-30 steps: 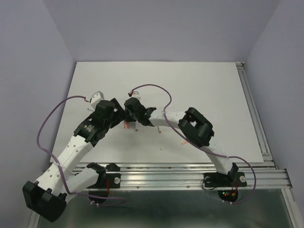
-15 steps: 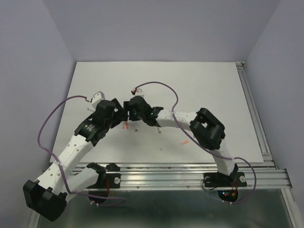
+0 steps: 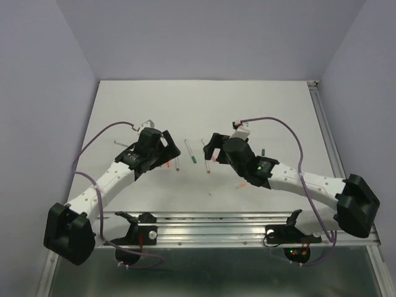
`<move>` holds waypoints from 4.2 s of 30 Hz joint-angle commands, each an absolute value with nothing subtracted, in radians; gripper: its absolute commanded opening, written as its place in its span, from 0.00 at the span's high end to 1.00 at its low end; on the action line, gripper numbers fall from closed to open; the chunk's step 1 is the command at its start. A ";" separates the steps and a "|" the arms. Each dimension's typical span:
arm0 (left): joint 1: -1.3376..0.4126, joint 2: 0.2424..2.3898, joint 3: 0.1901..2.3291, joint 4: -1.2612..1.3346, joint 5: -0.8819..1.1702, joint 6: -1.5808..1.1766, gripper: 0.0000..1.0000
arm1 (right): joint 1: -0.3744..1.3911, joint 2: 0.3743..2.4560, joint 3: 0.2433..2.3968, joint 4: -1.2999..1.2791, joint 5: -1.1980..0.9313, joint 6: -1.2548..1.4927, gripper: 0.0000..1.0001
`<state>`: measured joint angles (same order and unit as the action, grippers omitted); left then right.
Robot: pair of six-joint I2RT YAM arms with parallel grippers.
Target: Open the pen caps
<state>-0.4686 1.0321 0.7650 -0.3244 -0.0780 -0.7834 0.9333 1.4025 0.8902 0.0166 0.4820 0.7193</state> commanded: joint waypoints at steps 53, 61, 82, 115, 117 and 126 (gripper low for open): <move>-0.610 1.923 1.363 -0.526 -0.348 -0.722 0.29 | 0.919 0.885 0.571 -0.281 0.764 0.904 0.00; -0.629 1.982 1.387 -0.542 -0.348 -0.724 0.46 | 0.919 0.881 0.558 -0.275 0.773 0.910 0.00; -0.640 1.605 1.129 -0.189 -0.132 -0.814 1.00 | 0.919 0.850 0.549 -0.008 0.171 0.666 0.00; -0.805 1.276 0.937 -0.075 -0.190 -1.040 1.00 | 0.920 1.262 0.799 0.192 0.210 0.640 0.75; -0.804 1.279 0.939 -0.074 -0.205 -1.039 1.00 | 0.920 1.259 0.796 0.180 0.201 0.647 0.92; -0.640 1.397 0.963 0.017 -0.172 -0.957 1.00 | 0.920 1.116 0.612 0.173 0.005 0.768 0.99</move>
